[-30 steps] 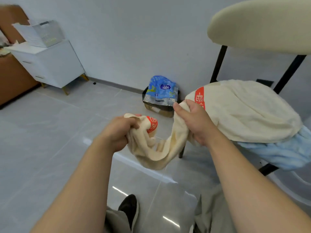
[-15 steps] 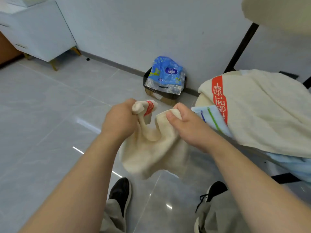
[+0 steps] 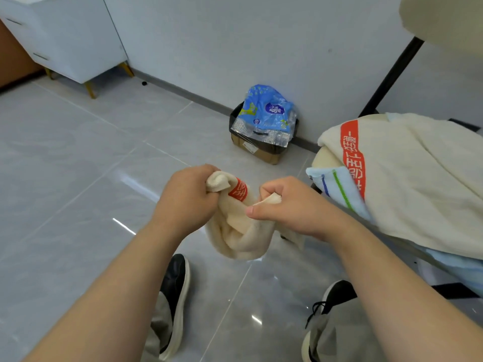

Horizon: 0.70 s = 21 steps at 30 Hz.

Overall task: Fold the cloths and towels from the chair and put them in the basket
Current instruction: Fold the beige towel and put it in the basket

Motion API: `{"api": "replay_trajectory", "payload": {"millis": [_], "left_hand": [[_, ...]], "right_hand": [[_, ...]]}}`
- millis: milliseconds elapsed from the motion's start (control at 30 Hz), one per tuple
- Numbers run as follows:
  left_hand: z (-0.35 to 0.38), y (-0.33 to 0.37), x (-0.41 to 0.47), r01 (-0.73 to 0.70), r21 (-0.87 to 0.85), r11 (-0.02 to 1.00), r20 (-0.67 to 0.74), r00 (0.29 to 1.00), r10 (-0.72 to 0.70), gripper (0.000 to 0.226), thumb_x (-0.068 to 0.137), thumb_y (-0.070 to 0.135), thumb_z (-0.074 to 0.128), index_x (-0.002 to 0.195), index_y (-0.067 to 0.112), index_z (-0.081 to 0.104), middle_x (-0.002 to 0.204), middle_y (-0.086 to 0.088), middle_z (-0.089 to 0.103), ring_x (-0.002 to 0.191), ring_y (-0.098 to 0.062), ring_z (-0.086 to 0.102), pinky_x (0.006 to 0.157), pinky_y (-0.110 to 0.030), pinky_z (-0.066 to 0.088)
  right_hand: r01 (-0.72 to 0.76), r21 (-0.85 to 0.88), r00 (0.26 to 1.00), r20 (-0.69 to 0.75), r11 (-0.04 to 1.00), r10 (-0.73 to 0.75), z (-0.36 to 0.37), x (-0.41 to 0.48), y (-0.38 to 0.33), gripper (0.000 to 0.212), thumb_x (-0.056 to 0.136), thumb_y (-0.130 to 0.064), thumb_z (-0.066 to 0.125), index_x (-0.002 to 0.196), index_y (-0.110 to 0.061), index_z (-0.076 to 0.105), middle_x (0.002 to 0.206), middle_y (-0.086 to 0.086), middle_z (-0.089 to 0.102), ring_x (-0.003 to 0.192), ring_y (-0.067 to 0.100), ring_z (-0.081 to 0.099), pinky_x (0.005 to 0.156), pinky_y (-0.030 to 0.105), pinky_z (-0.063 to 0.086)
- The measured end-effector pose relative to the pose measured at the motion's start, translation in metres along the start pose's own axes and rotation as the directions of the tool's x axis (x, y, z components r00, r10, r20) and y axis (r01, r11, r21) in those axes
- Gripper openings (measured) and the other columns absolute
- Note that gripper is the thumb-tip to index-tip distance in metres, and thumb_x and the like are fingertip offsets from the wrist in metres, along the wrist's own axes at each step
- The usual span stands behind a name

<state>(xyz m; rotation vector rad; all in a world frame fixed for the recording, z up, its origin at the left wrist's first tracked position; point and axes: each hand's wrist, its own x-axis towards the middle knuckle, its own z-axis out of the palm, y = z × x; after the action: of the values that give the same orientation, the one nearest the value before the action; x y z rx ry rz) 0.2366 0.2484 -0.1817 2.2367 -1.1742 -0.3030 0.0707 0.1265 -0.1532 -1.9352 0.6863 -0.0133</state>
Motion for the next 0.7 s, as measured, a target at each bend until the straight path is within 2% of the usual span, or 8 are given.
{"api": "replay_trajectory", "payload": {"millis": [67, 100, 200, 233, 300, 433, 600, 700], "left_hand": [[0.002, 0.000, 0.004, -0.111, 0.204, 0.973, 0.021, 0.994, 0.109, 0.022, 0.079, 0.028, 0.050, 0.089, 0.017, 0.067, 0.082, 0.001, 0.062, 0.083, -0.026, 0.057, 0.063, -0.033, 0.041], [0.004, 0.000, 0.006, -0.121, 0.228, 0.966, 0.019, 0.993, 0.120, 0.022, 0.079, 0.027, 0.054, 0.091, 0.016, 0.069, 0.085, -0.001, 0.064, 0.086, -0.028, 0.059, 0.066, -0.034, 0.043], [0.001, 0.010, 0.010, -0.005, 0.084, 0.996, -0.019, 1.000, 0.006, 0.040, 0.079, 0.029, 0.071, 0.118, 0.023, 0.072, 0.111, 0.003, 0.072, 0.106, -0.017, 0.064, 0.094, -0.028, 0.046], [-0.001, 0.014, 0.011, 0.037, 0.013, 0.999, -0.032, 0.999, -0.037, 0.042, 0.078, 0.033, 0.075, 0.119, 0.026, 0.071, 0.111, 0.008, 0.072, 0.107, -0.011, 0.064, 0.096, -0.024, 0.045], [-0.004, 0.022, 0.013, 0.109, -0.147, 0.983, -0.075, 0.990, -0.121, 0.037, 0.078, 0.037, 0.079, 0.114, 0.028, 0.074, 0.105, 0.012, 0.072, 0.101, -0.003, 0.065, 0.095, -0.021, 0.047], [-0.005, 0.022, 0.015, 0.161, -0.346, 0.924, -0.177, 0.956, -0.233, 0.024, 0.086, 0.012, 0.071, 0.101, 0.029, 0.078, 0.096, 0.016, 0.074, 0.089, 0.005, 0.066, 0.087, -0.013, 0.049], [-0.008, 0.022, 0.014, 0.217, -0.556, 0.803, -0.121, 0.934, -0.336, 0.035, 0.083, -0.001, 0.068, 0.099, 0.030, 0.070, 0.085, 0.014, 0.073, 0.075, -0.005, 0.072, 0.067, -0.019, 0.053], [-0.005, 0.019, 0.015, 0.268, -0.636, 0.724, -0.054, 0.920, -0.388, 0.035, 0.082, -0.007, 0.066, 0.095, 0.024, 0.070, 0.094, 0.005, 0.073, 0.081, -0.012, 0.072, 0.072, -0.025, 0.055]], "right_hand": [[-0.020, -0.055, 0.999, -0.032, 0.998, 0.018, -0.001, 0.004, 0.002, 0.040, 0.081, -0.033, 0.077, 0.051, -0.027, 0.052, 0.049, -0.016, 0.046, 0.052, 0.001, 0.041, 0.053, 0.021, 0.034], [-0.031, -0.065, 0.999, -0.041, 0.997, 0.028, -0.001, 0.005, 0.002, 0.038, 0.081, -0.035, 0.076, 0.054, -0.026, 0.051, 0.051, -0.016, 0.046, 0.053, 0.002, 0.041, 0.055, 0.024, 0.034], [-0.023, -0.009, 0.999, -0.043, 1.000, 0.023, 0.001, 0.011, -0.002, 0.024, 0.077, -0.040, 0.062, 0.061, -0.026, 0.051, 0.058, -0.017, 0.048, 0.060, 0.004, 0.042, 0.063, 0.029, 0.034], [-0.017, 0.034, 0.999, -0.039, 0.999, 0.019, 0.002, 0.012, -0.004, 0.016, 0.075, -0.037, 0.054, 0.063, -0.026, 0.053, 0.061, -0.017, 0.050, 0.062, 0.003, 0.043, 0.064, 0.028, 0.034], [0.010, 0.112, 0.999, -0.038, 0.994, -0.005, 0.002, 0.013, -0.007, 0.014, 0.071, -0.026, 0.044, 0.069, -0.024, 0.057, 0.064, -0.019, 0.053, 0.063, 0.002, 0.044, 0.063, 0.022, 0.034], [0.071, 0.159, 0.988, -0.145, 0.985, -0.048, 0.002, 0.011, -0.010, 0.033, 0.086, -0.004, 0.045, 0.084, -0.023, 0.071, 0.071, -0.008, 0.056, 0.061, 0.002, 0.044, 0.053, 0.013, 0.034], [0.132, 0.216, 0.980, -0.173, 0.968, -0.095, 0.001, 0.013, -0.003, 0.037, 0.085, 0.002, 0.063, 0.110, -0.024, 0.068, 0.083, -0.007, 0.072, 0.074, 0.011, 0.060, 0.074, 0.028, 0.048], [0.163, 0.227, 0.974, -0.191, 0.960, -0.120, -0.002, 0.012, 0.003, 0.028, 0.083, -0.007, 0.076, 0.106, -0.024, 0.073, 0.088, -0.004, 0.076, 0.082, 0.011, 0.069, 0.086, 0.035, 0.054]]}}
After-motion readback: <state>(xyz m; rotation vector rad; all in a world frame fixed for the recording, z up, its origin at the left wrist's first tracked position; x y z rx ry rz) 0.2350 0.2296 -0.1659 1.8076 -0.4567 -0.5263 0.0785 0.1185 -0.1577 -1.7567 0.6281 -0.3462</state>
